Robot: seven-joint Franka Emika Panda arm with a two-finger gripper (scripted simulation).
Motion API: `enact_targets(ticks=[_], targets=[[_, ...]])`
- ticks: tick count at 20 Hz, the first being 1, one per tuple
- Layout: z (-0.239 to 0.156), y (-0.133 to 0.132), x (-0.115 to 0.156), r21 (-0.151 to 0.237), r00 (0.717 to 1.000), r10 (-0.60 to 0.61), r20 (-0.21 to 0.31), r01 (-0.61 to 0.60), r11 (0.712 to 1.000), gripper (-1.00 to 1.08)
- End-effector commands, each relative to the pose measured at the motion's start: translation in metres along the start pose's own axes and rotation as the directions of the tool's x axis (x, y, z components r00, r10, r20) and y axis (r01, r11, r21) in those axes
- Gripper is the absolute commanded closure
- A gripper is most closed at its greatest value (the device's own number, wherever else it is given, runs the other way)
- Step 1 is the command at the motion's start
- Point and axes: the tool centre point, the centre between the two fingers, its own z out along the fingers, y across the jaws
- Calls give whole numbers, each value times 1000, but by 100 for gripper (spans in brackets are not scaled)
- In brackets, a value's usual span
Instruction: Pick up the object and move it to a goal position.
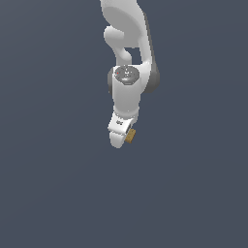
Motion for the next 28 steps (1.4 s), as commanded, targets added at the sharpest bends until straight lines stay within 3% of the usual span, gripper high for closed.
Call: enact_targets(ticks=[1,18,28], targets=[[-28,3,-16,-1,1000,-1,-1,1,1000,108],[-212,30,-117,0,1000,-1,-5,1,1000,108],[-276,43,-153,0,1000,1,-2,-1,1000,108]])
